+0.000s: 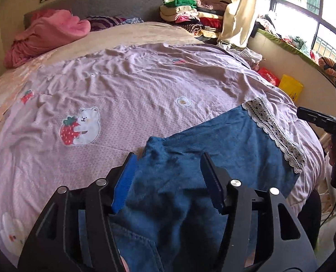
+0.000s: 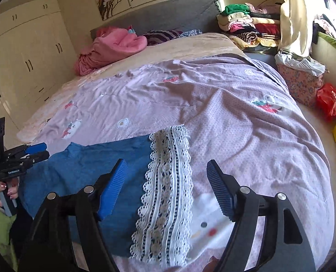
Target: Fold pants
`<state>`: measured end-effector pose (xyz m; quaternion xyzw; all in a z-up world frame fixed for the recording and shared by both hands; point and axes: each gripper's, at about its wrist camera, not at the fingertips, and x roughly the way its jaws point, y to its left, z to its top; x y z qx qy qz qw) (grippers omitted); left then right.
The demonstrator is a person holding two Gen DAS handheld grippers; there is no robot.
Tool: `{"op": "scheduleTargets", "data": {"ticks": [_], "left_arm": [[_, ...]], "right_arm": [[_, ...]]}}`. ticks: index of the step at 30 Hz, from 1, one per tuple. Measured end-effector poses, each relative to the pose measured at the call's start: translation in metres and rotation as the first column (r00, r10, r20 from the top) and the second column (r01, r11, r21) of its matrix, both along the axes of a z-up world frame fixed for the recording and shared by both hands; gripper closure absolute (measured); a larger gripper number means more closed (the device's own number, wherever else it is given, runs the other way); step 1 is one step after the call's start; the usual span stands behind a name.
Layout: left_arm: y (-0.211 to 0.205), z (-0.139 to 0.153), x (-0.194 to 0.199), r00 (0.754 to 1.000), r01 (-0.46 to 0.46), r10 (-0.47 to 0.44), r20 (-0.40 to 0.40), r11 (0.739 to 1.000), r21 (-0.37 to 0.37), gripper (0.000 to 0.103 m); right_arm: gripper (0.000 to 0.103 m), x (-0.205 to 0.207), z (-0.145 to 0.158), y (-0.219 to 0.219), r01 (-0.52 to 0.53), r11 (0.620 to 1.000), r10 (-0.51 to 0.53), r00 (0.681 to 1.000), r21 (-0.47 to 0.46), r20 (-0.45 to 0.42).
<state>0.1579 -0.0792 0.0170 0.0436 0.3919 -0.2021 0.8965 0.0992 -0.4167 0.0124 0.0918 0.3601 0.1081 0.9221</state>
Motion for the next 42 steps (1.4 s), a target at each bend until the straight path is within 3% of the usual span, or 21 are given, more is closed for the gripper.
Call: {"op": "scheduleTargets", "data": {"ticks": [7, 10, 15, 18, 22, 27, 28, 31, 35, 39, 42], "left_arm": [[0.023, 0.008, -0.056, 1.0, -0.014, 0.014, 0.028, 1.0, -0.001, 0.045], [0.045, 0.006, -0.076, 0.998, -0.058, 0.058, 0.009, 0.998, -0.02, 0.042], [0.077, -0.003, -0.099, 0.99, -0.143, 0.143, -0.008, 0.99, 0.02, 0.04], [0.099, -0.008, -0.107, 0.976, -0.214, 0.215, -0.023, 0.976, 0.035, 0.035], [0.128, -0.017, -0.113, 0.937, -0.346, 0.35, -0.016, 0.931, 0.117, 0.027], [0.142, -0.039, -0.104, 0.911, -0.387, 0.399, -0.098, 0.913, 0.127, 0.026], [0.14, -0.045, -0.102, 0.912, -0.379, 0.393, -0.114, 0.916, 0.129, 0.027], [0.138, -0.057, -0.098, 0.903, -0.392, 0.414, -0.117, 0.904, 0.173, 0.067], [0.154, -0.049, -0.101, 0.909, -0.383, 0.397, -0.129, 0.916, 0.118, 0.078], [0.161, -0.035, -0.106, 0.906, -0.403, 0.416, -0.075, 0.904, 0.139, 0.078], [0.162, -0.051, -0.099, 0.898, -0.41, 0.431, -0.094, 0.894, 0.179, 0.072]], "right_arm": [[0.031, -0.036, -0.018, 0.005, 0.02, 0.999, -0.019, 0.999, 0.037, -0.036], [0.031, -0.045, -0.022, 0.008, 0.022, 0.998, -0.02, 0.999, 0.056, -0.038], [0.03, -0.05, -0.028, 0.015, 0.028, 0.998, -0.025, 0.998, 0.06, -0.051], [0.028, -0.05, -0.03, 0.017, 0.036, 0.998, -0.034, 0.998, 0.049, -0.055], [0.026, -0.051, -0.031, 0.015, 0.051, 0.997, -0.047, 0.997, 0.055, -0.059], [0.026, -0.05, -0.029, 0.025, 0.034, 0.998, -0.032, 0.998, 0.046, -0.046], [0.026, -0.05, -0.027, 0.029, 0.025, 0.999, -0.023, 0.999, 0.039, -0.041], [0.026, -0.045, -0.027, 0.038, 0.025, 0.999, -0.026, 0.999, -0.034, -0.039], [0.026, -0.039, -0.036, 0.041, 0.03, 0.997, -0.035, 0.998, -0.077, -0.058], [0.026, -0.035, -0.048, 0.039, 0.04, 0.996, -0.048, 0.995, -0.085, -0.093], [0.026, -0.03, -0.058, 0.037, 0.054, 0.991, -0.069, 0.99, -0.119, -0.127]]}}
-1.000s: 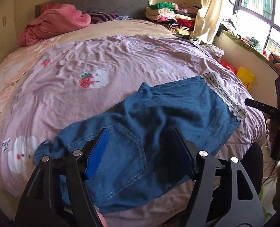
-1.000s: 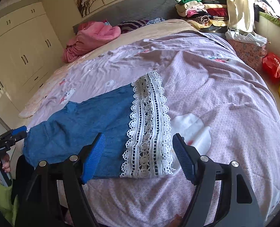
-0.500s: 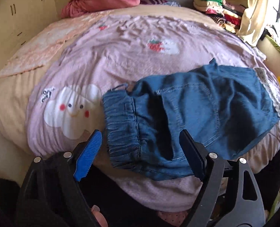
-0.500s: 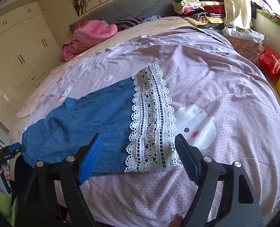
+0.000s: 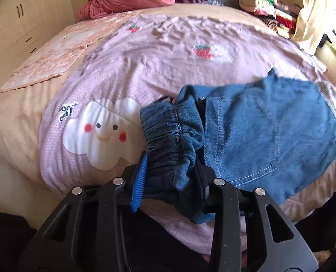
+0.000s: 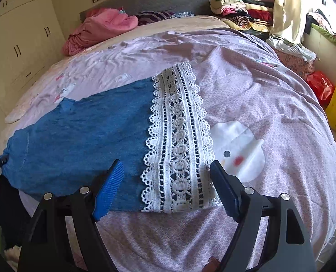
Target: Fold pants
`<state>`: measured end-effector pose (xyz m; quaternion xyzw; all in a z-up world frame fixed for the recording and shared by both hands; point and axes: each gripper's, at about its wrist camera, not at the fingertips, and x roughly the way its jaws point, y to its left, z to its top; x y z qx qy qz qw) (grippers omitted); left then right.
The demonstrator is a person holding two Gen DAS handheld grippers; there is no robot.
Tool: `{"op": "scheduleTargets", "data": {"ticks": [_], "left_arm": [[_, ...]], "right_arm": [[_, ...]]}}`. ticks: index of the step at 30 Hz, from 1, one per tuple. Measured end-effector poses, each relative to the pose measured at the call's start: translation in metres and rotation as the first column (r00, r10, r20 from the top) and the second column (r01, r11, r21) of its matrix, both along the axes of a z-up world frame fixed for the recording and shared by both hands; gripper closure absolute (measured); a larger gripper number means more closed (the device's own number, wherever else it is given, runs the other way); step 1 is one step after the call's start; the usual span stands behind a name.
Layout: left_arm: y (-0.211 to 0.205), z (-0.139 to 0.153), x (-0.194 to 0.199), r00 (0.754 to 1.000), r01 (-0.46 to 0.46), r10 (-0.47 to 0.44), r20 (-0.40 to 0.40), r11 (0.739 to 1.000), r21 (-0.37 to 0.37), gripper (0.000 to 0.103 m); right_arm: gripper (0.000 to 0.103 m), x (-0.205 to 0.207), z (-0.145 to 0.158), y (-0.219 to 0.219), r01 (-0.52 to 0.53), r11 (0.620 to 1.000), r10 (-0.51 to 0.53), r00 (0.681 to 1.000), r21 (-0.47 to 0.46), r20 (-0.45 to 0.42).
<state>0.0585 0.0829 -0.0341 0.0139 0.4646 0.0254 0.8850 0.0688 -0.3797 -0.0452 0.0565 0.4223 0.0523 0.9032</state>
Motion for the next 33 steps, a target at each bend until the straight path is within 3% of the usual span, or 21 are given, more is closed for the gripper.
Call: {"op": "scheduleTargets", "data": {"ticks": [6, 9, 14, 18, 21, 27, 33], "left_arm": [[0.004, -0.001, 0.0, 1.0, -0.009, 0.009, 0.009, 1.0, -0.011, 0.064], [0.008, 0.013, -0.004, 0.999, -0.016, 0.018, 0.035, 0.999, -0.039, 0.06], [-0.001, 0.047, -0.012, 0.993, -0.004, 0.006, 0.116, 1.0, -0.018, 0.049], [-0.021, 0.072, -0.015, 0.983, 0.053, -0.049, 0.175, 0.998, -0.02, 0.042], [-0.047, 0.082, -0.009, 0.973, 0.125, -0.113, 0.202, 0.991, -0.045, 0.039], [-0.117, 0.059, 0.014, 0.948, 0.299, -0.284, 0.145, 0.95, -0.092, 0.038], [-0.18, 0.001, 0.034, 0.915, 0.404, -0.404, 0.017, 0.909, -0.1, 0.038]], "right_arm": [[0.026, -0.003, -0.01, -0.013, 0.032, 0.999, -0.031, 0.999, 0.041, -0.026], [0.026, -0.012, -0.001, -0.016, 0.033, 0.998, -0.033, 0.999, 0.048, 0.0], [0.026, -0.03, 0.021, -0.014, 0.025, 0.999, -0.028, 0.997, 0.047, 0.066], [0.026, -0.041, 0.041, 0.002, -0.061, 0.994, 0.049, 0.99, 0.086, 0.129], [0.026, -0.038, 0.044, 0.024, -0.154, 0.981, 0.139, 0.982, 0.117, 0.127], [0.026, -0.024, 0.029, 0.063, -0.252, 0.961, 0.245, 0.967, 0.117, 0.072], [0.026, -0.014, 0.004, 0.051, -0.178, 0.981, 0.18, 0.983, 0.072, -0.026]]}}
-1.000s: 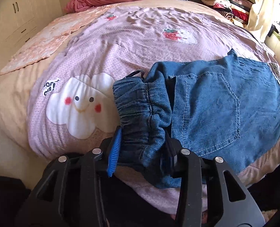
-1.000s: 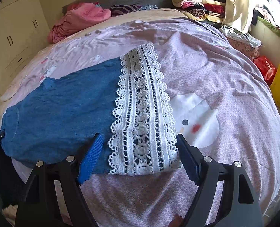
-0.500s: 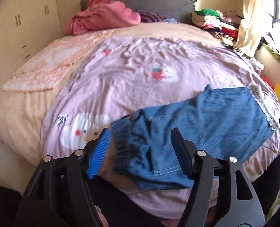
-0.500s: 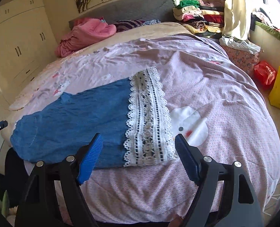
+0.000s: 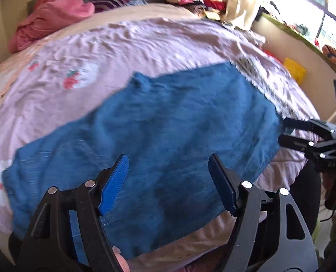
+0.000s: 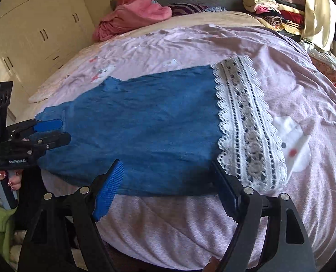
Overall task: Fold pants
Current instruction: 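Move both grippers to the lace hem and grasp it with the right gripper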
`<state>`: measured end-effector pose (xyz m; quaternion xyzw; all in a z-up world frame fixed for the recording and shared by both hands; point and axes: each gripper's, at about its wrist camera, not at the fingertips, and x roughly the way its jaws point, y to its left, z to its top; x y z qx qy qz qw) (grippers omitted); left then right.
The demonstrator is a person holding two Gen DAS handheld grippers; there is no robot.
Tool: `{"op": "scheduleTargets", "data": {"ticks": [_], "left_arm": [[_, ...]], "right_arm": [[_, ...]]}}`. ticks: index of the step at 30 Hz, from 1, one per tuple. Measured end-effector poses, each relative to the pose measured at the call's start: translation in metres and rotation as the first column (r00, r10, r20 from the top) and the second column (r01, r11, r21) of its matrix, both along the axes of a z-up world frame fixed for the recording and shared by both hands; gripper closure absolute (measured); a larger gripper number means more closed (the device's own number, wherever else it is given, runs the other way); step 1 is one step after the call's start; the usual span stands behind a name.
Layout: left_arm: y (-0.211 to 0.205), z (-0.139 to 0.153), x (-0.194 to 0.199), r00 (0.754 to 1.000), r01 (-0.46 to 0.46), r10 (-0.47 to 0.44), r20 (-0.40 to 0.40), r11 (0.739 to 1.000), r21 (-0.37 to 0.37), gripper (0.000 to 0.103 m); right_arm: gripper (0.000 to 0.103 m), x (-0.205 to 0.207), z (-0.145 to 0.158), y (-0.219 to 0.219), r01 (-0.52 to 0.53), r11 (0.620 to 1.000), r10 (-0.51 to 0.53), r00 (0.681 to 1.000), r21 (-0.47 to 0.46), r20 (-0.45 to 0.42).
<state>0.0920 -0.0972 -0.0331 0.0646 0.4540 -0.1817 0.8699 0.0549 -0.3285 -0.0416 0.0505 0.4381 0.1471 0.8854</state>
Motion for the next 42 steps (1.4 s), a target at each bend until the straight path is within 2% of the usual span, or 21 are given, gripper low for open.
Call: {"op": "scheduleTargets", "data": {"ticks": [4, 10, 13, 16, 19, 23, 31, 37, 42], "left_arm": [[-0.003, -0.026, 0.002, 1.0, 0.002, -0.001, -0.023, 0.998, 0.068, 0.038], [0.007, -0.036, 0.007, 1.0, 0.005, -0.004, -0.022, 0.998, 0.066, 0.03], [0.003, -0.034, 0.008, 1.0, 0.004, -0.003, -0.016, 0.997, 0.076, 0.028], [0.003, -0.02, 0.006, 1.0, 0.014, -0.012, -0.026, 0.999, 0.045, 0.028], [-0.005, 0.006, -0.002, 0.998, 0.046, -0.047, 0.034, 0.998, 0.04, 0.028], [-0.015, 0.034, -0.005, 0.995, 0.064, -0.065, 0.074, 0.998, 0.02, 0.027], [-0.048, 0.075, 0.002, 0.98, 0.118, -0.121, 0.156, 0.993, 0.031, 0.027], [-0.079, 0.105, 0.025, 0.967, 0.159, -0.164, 0.197, 0.987, 0.037, 0.027], [-0.103, 0.11, 0.052, 0.968, 0.167, -0.171, 0.184, 0.985, 0.034, 0.027]], "right_arm": [[0.027, -0.005, -0.006, -0.014, 0.008, 1.0, -0.008, 1.0, 0.02, -0.004], [0.026, -0.004, -0.018, -0.022, 0.045, 0.999, -0.045, 0.999, -0.001, -0.009], [0.026, -0.01, -0.01, -0.024, 0.048, 0.999, -0.049, 0.999, 0.023, 0.011], [0.026, -0.019, 0.002, -0.034, 0.071, 0.995, -0.074, 0.997, 0.07, 0.035], [0.026, -0.027, 0.014, -0.041, 0.095, 0.993, -0.1, 0.993, 0.071, 0.067], [0.026, -0.036, 0.028, -0.048, 0.117, 0.989, -0.125, 0.988, 0.087, 0.096], [0.026, -0.05, 0.051, -0.067, 0.164, 0.981, -0.178, 0.971, 0.1, 0.156], [0.024, -0.047, 0.063, -0.081, 0.196, 0.976, -0.212, 0.959, 0.099, 0.187], [0.022, -0.038, 0.071, -0.09, 0.201, 0.974, -0.22, 0.952, 0.107, 0.214]]}}
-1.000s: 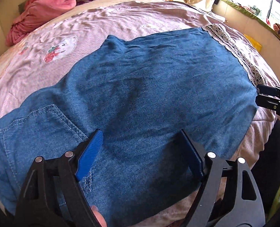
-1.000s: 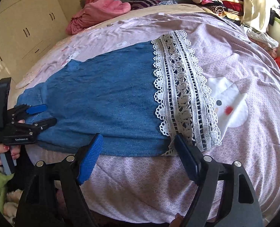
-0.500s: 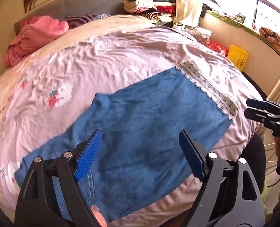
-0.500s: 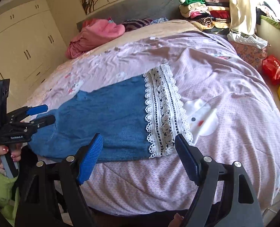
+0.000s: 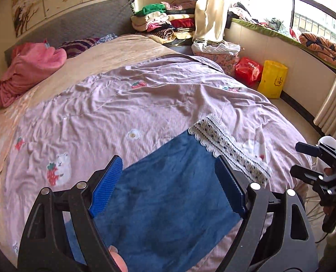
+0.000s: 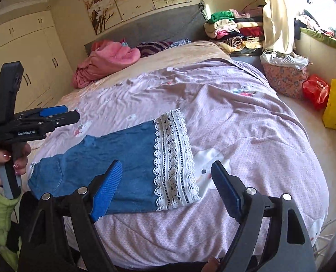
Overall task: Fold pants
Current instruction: 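Move both grippers to the lace hem and grasp it with the right gripper, then lift the lace hem with both grippers and fold it over onto the waistband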
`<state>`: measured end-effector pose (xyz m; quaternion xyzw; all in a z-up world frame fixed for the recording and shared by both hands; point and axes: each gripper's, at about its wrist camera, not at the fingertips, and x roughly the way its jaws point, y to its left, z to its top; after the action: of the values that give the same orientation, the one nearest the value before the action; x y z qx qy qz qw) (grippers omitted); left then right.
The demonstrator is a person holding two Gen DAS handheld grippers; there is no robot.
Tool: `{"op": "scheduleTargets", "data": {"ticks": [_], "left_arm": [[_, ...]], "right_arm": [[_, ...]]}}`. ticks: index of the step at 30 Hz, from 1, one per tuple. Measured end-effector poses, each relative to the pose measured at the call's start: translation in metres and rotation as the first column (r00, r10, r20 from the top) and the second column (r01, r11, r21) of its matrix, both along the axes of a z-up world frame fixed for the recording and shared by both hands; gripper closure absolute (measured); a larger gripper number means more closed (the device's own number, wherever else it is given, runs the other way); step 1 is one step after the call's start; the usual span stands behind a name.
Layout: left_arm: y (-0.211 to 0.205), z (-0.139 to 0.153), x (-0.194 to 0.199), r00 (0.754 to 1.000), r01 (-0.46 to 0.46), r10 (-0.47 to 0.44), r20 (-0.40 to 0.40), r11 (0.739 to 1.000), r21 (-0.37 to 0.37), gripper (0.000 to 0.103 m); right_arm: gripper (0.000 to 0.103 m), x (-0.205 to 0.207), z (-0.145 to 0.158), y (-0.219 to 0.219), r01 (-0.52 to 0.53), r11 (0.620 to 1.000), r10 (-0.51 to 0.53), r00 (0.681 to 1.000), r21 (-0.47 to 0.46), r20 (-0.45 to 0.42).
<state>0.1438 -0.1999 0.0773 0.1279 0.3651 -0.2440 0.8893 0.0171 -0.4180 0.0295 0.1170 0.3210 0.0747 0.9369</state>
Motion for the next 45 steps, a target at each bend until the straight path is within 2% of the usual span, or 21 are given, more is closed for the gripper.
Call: {"op": "scheduleTargets", "data": {"ticks": [6, 12, 19, 24, 25, 28, 29, 36, 38, 42, 45], "left_arm": [[-0.023, -0.012, 0.031, 1.0, 0.005, -0.005, -0.021, 1.0, -0.023, 0.027], [-0.045, -0.046, 0.061, 0.996, 0.069, -0.073, -0.055, 0.996, -0.064, 0.026], [-0.066, -0.093, 0.092, 0.975, 0.142, -0.153, -0.162, 0.987, -0.082, 0.026], [-0.07, -0.111, 0.107, 0.959, 0.18, -0.194, -0.204, 0.98, -0.085, 0.026], [-0.07, -0.114, 0.109, 0.956, 0.184, -0.2, -0.215, 0.978, -0.093, 0.026], [-0.068, -0.123, 0.115, 0.949, 0.18, -0.2, -0.244, 0.979, -0.1, 0.026], [-0.069, -0.125, 0.115, 0.947, 0.182, -0.203, -0.248, 0.978, -0.104, 0.026], [-0.069, -0.134, 0.119, 0.932, 0.189, -0.223, -0.286, 0.972, -0.143, 0.028], [-0.07, -0.135, 0.118, 0.929, 0.195, -0.231, -0.289, 0.97, -0.147, 0.038], [-0.072, -0.134, 0.114, 0.929, 0.208, -0.239, -0.281, 0.968, -0.139, 0.054], [-0.071, -0.131, 0.113, 0.931, 0.209, -0.241, -0.276, 0.968, -0.139, 0.066]], "right_arm": [[0.021, 0.021, -0.013, -0.002, -0.01, 1.0, 0.01, 1.0, 0.007, -0.028], [0.021, 0.043, -0.046, -0.002, -0.028, 0.998, 0.033, 0.993, 0.048, -0.111], [0.021, 0.058, -0.07, -0.001, -0.037, 0.994, 0.054, 0.985, 0.103, -0.164], [0.022, 0.07, -0.084, -0.003, -0.032, 0.991, 0.057, 0.979, 0.131, -0.193], [0.024, 0.072, -0.087, -0.003, -0.03, 0.99, 0.058, 0.979, 0.14, -0.197], [0.039, 0.08, -0.091, 0.001, -0.052, 0.987, 0.082, 0.976, 0.15, -0.2], [0.047, 0.081, -0.091, 0.003, -0.058, 0.987, 0.088, 0.975, 0.148, -0.204], [0.048, 0.09, -0.096, 0.002, -0.066, 0.982, 0.103, 0.973, 0.177, -0.207], [0.05, 0.092, -0.097, 0.003, -0.065, 0.98, 0.105, 0.972, 0.19, -0.212], [0.078, 0.093, -0.093, 0.008, -0.075, 0.976, 0.117, 0.972, 0.204, -0.205], [0.084, 0.088, -0.082, 0.017, -0.089, 0.983, 0.118, 0.977, 0.162, -0.178]]}}
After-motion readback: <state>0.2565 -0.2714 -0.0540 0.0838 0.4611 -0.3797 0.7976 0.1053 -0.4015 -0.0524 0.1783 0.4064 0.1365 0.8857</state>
